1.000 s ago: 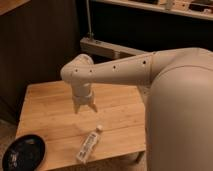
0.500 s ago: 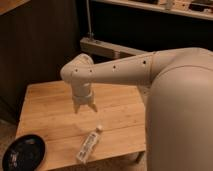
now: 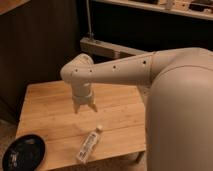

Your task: Place the bottle in the ceramic bowl

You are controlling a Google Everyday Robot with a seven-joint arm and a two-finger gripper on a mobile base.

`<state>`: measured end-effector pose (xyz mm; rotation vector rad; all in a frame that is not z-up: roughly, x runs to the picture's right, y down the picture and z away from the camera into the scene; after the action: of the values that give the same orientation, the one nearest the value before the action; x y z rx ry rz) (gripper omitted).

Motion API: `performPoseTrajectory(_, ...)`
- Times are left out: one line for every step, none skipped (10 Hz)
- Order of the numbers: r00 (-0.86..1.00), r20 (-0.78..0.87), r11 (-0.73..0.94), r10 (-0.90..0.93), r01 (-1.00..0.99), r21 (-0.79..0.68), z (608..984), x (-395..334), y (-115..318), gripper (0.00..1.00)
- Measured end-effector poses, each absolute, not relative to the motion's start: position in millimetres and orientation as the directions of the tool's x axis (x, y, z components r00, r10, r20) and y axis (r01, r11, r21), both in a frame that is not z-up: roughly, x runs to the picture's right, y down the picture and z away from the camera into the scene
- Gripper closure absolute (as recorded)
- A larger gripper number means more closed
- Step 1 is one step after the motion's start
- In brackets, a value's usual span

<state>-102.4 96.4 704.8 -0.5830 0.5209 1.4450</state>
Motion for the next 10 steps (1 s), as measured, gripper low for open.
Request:
performPoseTrajectory(0.063, -0.651, 0.036, 0.757, -0.998, -0.055, 704.8, -102.4, 96.4, 0.35)
performPoseTrajectory(0.063, -0.651, 0.036, 0.757, -0.998, -0.055, 704.8, -102.4, 96.4, 0.35)
performPoseTrajectory(0.063, -0.651, 0.036, 0.757, -0.998, -0.055, 704.8, -102.4, 96.4, 0.35)
performPoseTrajectory(0.063, -0.65, 0.036, 0.757, -0.998, -0.055, 704.6, -102.4, 96.1, 0.35)
performPoseTrajectory(0.063, -0.65, 0.036, 0.757, -0.998, -0.055, 704.6, -102.4, 96.2, 0.35)
performPoseTrajectory(0.063, -0.65, 0.036, 0.757, -0.998, -0.055, 704.6, -102.4, 96.2, 0.35)
performPoseTrajectory(0.063, -0.65, 0.036, 0.757, -0.998, -0.055, 704.6, -102.4, 96.2, 0.35)
performPoseTrajectory(0.063, -0.649, 0.035, 0.758, -0.998, -0.056, 703.8, -102.6, 95.2, 0.35)
performPoseTrajectory(0.063, -0.649, 0.035, 0.758, -0.998, -0.055, 704.0, -102.1, 95.6, 0.35)
performPoseTrajectory(0.048, -0.657, 0.016, 0.753, -0.998, -0.054, 704.1, -101.5, 96.6, 0.35)
